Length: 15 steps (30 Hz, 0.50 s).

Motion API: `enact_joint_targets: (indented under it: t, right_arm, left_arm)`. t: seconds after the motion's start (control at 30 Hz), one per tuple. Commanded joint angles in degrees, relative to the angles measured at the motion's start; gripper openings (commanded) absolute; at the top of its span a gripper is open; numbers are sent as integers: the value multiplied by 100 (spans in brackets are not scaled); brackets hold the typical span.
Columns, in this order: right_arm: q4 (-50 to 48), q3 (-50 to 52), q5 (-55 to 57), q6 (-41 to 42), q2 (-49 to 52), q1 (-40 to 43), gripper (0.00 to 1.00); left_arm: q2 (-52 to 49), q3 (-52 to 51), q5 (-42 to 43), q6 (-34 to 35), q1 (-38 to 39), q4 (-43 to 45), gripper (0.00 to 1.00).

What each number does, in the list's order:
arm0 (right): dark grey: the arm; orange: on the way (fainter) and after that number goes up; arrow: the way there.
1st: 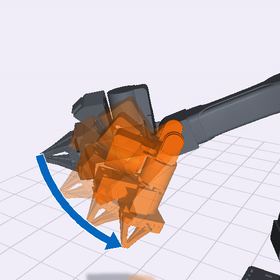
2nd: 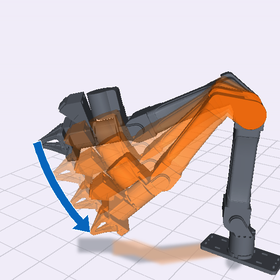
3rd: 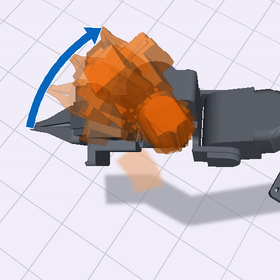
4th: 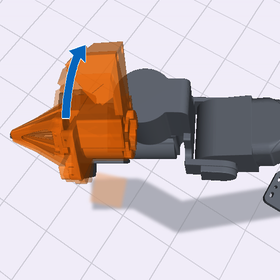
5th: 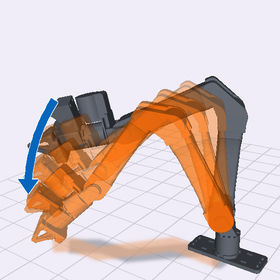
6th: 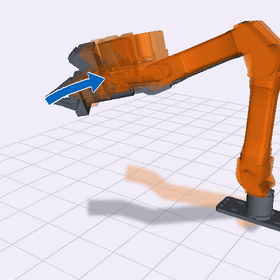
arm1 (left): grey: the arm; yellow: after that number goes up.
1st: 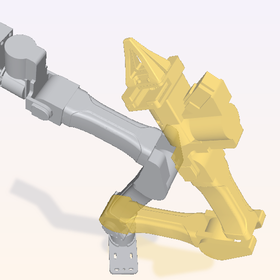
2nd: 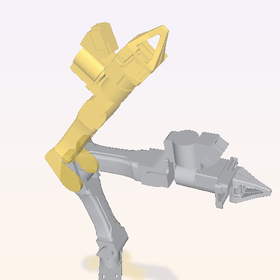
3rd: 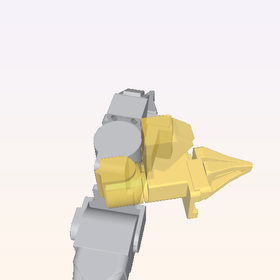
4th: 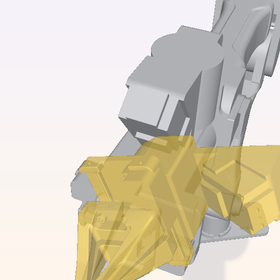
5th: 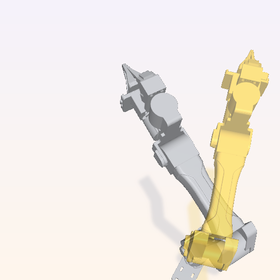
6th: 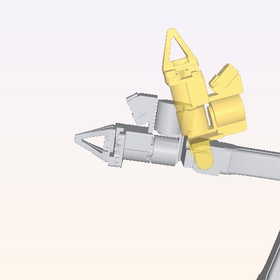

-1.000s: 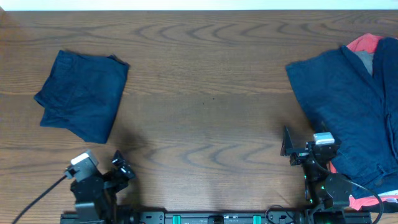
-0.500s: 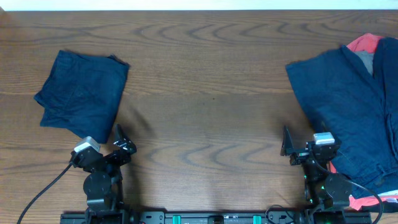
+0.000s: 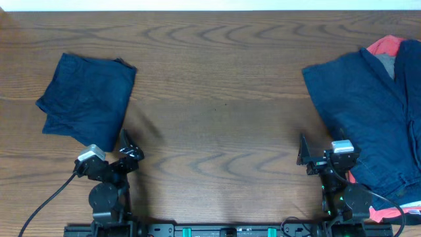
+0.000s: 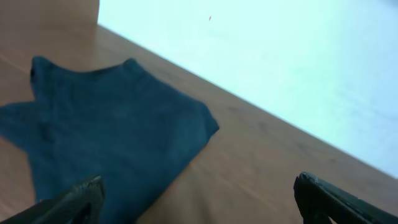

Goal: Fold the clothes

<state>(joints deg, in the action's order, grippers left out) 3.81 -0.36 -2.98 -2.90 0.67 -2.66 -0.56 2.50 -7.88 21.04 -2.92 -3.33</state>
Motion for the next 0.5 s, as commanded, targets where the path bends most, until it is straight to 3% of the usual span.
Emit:
enact_joint_targets:
  t: [0.0, 0.47]
  right_arm:
    - [24, 4, 17, 92, -33, -74, 99]
    - [24, 4, 17, 92, -33, -74, 99]
  left_arm:
    - [46, -225, 39, 9, -24, 140, 98]
    - [33, -227, 35, 7, -24, -2, 98]
